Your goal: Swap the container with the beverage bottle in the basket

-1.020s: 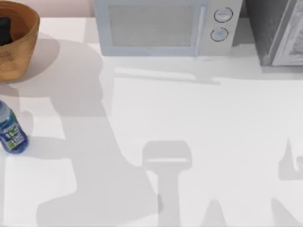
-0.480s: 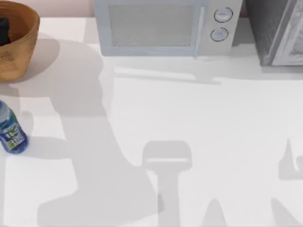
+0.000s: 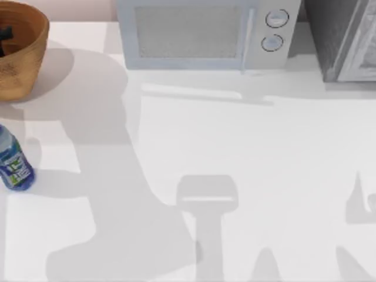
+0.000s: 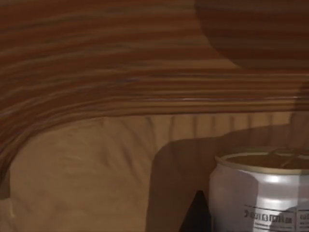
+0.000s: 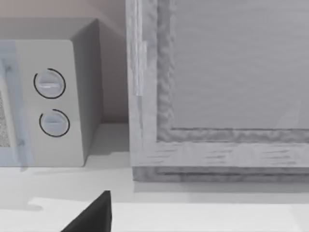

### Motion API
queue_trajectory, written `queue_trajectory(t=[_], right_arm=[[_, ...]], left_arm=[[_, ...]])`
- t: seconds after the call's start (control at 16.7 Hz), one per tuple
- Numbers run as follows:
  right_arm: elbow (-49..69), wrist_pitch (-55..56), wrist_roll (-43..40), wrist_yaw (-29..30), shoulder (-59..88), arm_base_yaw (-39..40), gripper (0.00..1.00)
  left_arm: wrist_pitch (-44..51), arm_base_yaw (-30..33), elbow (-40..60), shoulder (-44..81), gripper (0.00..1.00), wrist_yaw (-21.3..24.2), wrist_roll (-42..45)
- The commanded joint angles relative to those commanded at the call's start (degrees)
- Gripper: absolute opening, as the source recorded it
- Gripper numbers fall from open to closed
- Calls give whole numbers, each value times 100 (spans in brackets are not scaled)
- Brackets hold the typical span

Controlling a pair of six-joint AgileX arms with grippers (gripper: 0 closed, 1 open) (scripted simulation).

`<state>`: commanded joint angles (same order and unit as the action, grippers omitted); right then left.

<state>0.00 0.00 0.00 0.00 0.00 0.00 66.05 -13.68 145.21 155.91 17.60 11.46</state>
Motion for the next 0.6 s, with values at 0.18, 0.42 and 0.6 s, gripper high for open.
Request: queue_trajectory(t=[0.18, 0.42, 0.6], right_arm=[[0, 0, 0, 0, 0, 0, 100], [0, 0, 0, 0, 0, 0, 100], [0, 0, 0, 0, 0, 0, 100]], left_arm=[[0, 0, 0, 0, 0, 0, 0], [0, 0, 0, 0, 0, 0, 0], [21, 38, -5, -236, 0, 35, -10]])
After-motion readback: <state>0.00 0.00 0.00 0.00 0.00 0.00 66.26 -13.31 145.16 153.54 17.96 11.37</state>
